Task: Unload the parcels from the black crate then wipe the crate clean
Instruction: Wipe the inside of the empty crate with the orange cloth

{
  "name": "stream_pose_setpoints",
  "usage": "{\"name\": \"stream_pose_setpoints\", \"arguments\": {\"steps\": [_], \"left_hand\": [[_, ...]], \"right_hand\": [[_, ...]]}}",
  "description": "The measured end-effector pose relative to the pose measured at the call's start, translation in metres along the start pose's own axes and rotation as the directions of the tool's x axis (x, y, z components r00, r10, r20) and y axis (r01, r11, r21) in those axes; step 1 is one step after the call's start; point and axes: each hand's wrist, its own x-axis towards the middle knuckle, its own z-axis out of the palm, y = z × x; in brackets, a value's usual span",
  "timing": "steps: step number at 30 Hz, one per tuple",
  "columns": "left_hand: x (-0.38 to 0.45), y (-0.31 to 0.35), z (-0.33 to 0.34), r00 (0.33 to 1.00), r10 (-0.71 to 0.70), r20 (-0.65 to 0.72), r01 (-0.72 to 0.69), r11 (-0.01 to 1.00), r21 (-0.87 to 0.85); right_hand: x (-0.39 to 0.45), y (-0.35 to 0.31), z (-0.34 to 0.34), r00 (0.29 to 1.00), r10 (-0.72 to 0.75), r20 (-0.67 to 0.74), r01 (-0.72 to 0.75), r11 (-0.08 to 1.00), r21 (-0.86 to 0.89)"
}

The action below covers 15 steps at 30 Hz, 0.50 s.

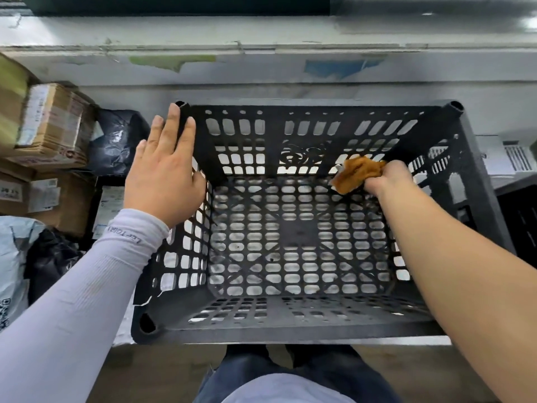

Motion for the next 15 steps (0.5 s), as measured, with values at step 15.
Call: {"name": "stream_pose_setpoints", "arguments": {"steps": [15], "left_hand": [[-0.001, -0.003, 0.000, 1.000, 0.007, -0.007, -0.007, 0.997, -0.071]], "right_hand": [[-0.065, 0.134, 0.079, 0.992, -0.041, 0.119, 0.063, 0.980, -0.188]]}}
